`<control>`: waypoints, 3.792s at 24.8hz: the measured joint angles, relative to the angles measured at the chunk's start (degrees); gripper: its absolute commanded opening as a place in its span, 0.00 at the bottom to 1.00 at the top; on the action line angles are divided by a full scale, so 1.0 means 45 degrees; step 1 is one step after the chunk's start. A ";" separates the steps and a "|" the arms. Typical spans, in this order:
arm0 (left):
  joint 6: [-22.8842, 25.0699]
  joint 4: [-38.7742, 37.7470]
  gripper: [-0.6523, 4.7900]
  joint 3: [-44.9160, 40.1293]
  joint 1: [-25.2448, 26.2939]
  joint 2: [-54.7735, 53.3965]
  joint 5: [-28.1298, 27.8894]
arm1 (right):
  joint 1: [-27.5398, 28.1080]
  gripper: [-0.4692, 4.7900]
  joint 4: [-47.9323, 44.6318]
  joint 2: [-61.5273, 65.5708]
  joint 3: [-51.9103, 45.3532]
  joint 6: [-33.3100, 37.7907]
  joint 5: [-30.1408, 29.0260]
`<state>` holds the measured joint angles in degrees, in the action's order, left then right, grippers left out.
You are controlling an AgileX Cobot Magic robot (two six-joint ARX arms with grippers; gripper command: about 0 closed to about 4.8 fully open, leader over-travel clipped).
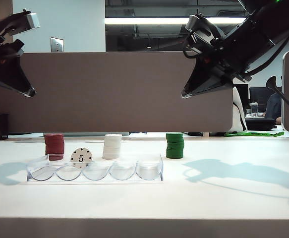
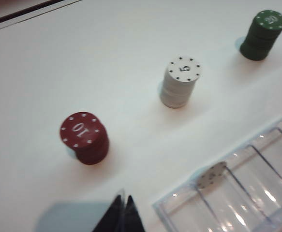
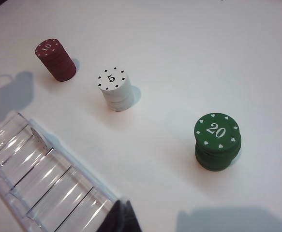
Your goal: Pick up the chip in the box and place it on the pile of chips with the same color.
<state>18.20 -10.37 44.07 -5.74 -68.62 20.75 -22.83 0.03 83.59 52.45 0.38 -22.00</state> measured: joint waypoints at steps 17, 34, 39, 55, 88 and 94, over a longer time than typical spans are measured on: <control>0.4002 -0.0073 0.11 -0.0039 0.0005 -0.0180 0.2385 | 0.0000 0.08 -0.0005 0.0000 0.0005 -0.0005 0.0000; 0.4614 0.1977 0.11 -0.0034 -0.0039 -0.2613 0.4401 | 0.0000 0.08 0.0189 0.0000 0.0000 0.0000 0.0000; 0.4629 0.2487 0.11 -0.0034 -0.0345 -0.2613 0.4172 | 0.0000 0.08 0.0189 0.0000 0.0000 0.0000 0.0000; 0.7844 -0.1044 0.11 0.3473 -0.0413 -0.4906 0.4371 | 0.0000 0.08 0.0151 0.0000 0.0000 -0.0005 0.0000; 1.1740 -0.7155 0.28 0.7261 -0.2370 -0.7150 -0.0083 | 0.0005 0.08 0.0155 0.0000 0.0000 -0.0053 -0.0019; 1.1341 -0.7320 0.27 0.7266 -0.2375 -0.7150 0.0437 | -0.0005 0.08 0.0155 0.0000 0.0000 -0.0053 -0.0019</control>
<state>69.23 -43.31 76.77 -16.43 -100.79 22.72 -22.85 0.73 83.59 52.45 0.14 -22.09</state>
